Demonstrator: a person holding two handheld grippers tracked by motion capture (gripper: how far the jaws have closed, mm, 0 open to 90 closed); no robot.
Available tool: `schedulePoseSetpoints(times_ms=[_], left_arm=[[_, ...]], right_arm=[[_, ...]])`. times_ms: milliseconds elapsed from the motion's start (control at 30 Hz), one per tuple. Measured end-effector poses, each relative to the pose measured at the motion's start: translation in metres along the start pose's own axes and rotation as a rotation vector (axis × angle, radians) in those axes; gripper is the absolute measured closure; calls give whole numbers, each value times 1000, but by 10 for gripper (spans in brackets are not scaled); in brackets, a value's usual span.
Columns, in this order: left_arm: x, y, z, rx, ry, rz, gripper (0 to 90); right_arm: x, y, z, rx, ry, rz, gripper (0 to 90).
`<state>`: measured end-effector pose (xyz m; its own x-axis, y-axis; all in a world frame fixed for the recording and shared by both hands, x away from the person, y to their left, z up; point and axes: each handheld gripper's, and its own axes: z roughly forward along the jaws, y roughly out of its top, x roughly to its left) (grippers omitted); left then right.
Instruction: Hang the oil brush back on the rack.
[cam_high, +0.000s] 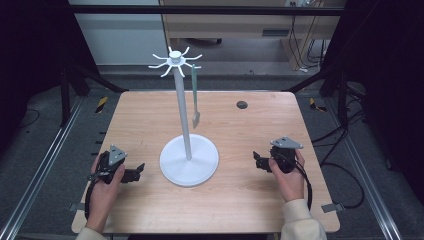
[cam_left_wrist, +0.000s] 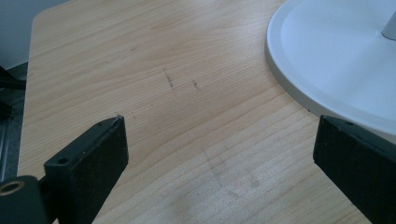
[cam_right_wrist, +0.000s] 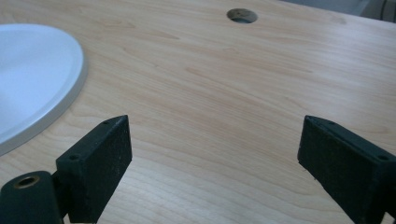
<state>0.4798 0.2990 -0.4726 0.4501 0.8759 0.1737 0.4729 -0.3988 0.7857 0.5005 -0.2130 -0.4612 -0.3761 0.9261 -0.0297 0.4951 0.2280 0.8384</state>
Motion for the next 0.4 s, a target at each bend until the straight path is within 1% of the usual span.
schedulePoseSetpoints(times_ms=[67, 200, 233, 333, 400], left_arm=[[-1, 0, 1, 2, 1, 1, 29], [-1, 0, 1, 4, 1, 1, 29], [-1, 0, 1, 4, 1, 0, 29], [0, 0, 1, 10, 3, 0, 29], [0, 0, 1, 10, 3, 2, 29]], right_arm=[[4, -1, 4, 6, 27, -4, 105], [8, -5, 14, 49, 63, -30, 111], [8, -6, 17, 60, 67, -26, 111], [7, -9, 22, 89, 71, -34, 111], [6, -10, 23, 92, 69, -28, 111]])
